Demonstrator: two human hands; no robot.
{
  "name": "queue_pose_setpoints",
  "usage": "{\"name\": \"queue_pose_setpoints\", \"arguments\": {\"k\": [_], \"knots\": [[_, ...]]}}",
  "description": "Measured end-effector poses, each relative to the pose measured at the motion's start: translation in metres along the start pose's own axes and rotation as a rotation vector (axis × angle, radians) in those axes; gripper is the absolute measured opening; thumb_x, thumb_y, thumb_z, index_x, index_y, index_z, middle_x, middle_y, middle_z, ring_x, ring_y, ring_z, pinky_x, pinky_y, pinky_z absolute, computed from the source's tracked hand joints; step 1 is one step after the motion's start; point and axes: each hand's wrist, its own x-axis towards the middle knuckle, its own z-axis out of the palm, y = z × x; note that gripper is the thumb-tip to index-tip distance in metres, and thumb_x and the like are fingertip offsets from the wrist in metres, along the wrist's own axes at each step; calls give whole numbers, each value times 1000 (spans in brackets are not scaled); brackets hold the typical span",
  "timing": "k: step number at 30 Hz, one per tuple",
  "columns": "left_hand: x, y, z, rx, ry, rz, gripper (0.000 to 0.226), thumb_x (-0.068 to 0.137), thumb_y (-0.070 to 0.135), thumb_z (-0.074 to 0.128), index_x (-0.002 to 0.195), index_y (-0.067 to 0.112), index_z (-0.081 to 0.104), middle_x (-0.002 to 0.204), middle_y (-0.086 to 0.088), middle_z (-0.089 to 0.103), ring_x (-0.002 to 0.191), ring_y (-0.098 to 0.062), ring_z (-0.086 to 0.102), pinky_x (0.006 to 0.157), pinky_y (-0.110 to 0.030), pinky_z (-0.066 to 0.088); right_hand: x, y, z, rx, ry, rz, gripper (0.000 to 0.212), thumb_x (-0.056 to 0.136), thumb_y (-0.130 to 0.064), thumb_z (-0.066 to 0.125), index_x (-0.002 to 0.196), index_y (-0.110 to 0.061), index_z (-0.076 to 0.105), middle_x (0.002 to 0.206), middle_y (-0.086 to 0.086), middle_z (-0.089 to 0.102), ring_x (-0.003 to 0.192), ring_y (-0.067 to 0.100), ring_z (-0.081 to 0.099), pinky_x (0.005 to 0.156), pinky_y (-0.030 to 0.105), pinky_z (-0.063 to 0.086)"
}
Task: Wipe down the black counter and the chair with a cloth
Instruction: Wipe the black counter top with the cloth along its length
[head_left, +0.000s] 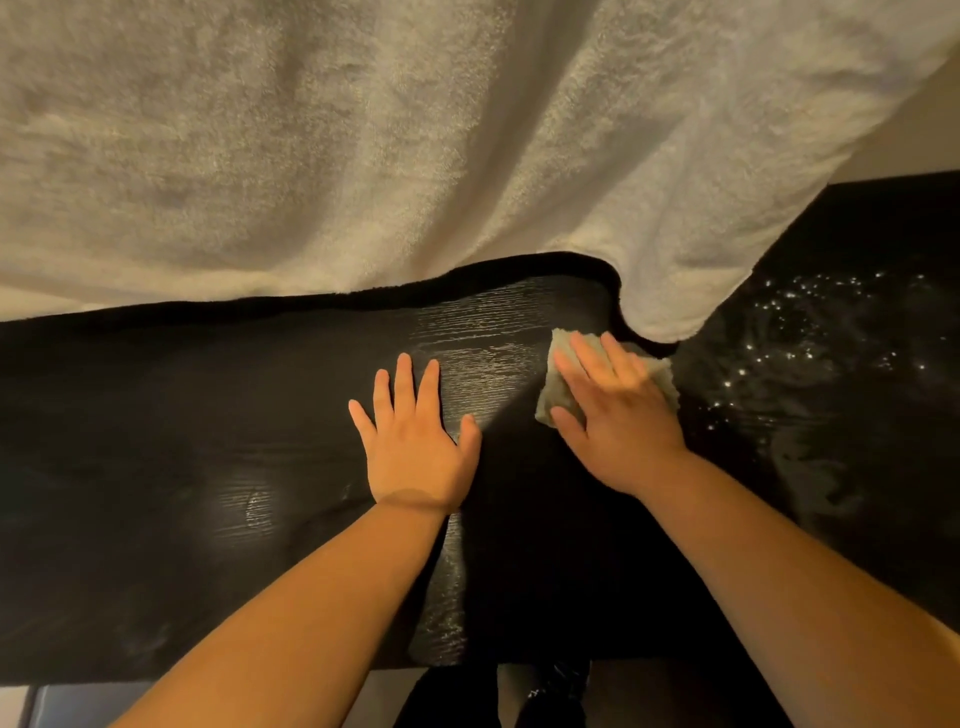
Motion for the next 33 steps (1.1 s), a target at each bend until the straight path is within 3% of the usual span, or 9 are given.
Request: {"name": "queue_pose_setpoints", "arguments": {"k": [2,6,9,13,16,22,26,28,33], "knots": [[-1,0,2,8,19,9,77,97,60,39,166,30,25,177,-2,10,163,-30,4,128,-64,4,21,14,-1,-3,59,51,73,98,-48,43,163,-17,30,170,8,25,146,38,41,109,51,44],[-2,0,2,15,35,18,78,96,62,36,166,28,25,177,-3,12,162,-31,6,128,-65,6,58,32,-2,156,18,275,83,94,-66,7,166,-26,4,174,12,8,158,37,15,127,56,16],[-3,0,1,16,16,11,78,97,61,37,166,28,23,177,-3,11,162,-30,4,128,-64,4,36,12,2,54,46,265,76,98,-50,21,166,-18,13,169,17,22,144,46,36,116,58,34],[-3,1,1,17,20,8,77,98,59,40,166,29,23,177,-2,11,162,-30,5,128,-65,4,-44,-21,14,39,-13,47,73,101,-52,29,165,-19,19,174,5,8,160,33,7,128,51,13],[-4,1,1,14,13,5,76,98,58,40,166,29,23,177,-3,11,162,-31,5,128,-65,4,-56,-5,16,-1,-76,-67,74,103,-56,34,166,-23,16,174,1,9,160,29,4,130,47,8],[-3,2,0,26,10,-6,77,97,60,37,166,30,24,177,-2,11,162,-31,5,128,-64,3,-11,39,-2,58,-46,236,75,100,-57,18,167,-24,11,166,8,30,155,37,14,128,50,7],[-5,2,-1,27,13,-1,77,97,62,34,166,30,23,177,-2,10,162,-30,4,128,-64,3,-43,1,12,21,-49,230,73,103,-49,14,167,-16,4,175,8,0,159,37,-2,129,52,3],[-6,4,-2,30,15,1,76,98,61,34,167,30,23,177,-2,10,162,-31,4,128,-64,2,-87,-17,22,36,-34,130,73,102,-51,24,167,-19,11,175,4,0,160,33,0,129,52,11],[-9,4,-5,5,50,57,67,102,50,40,164,25,34,174,-7,22,160,-33,16,131,-56,10,-131,-3,26,24,-125,-48,77,102,-56,34,167,-27,6,175,-5,0,161,24,-4,130,46,3]]}}
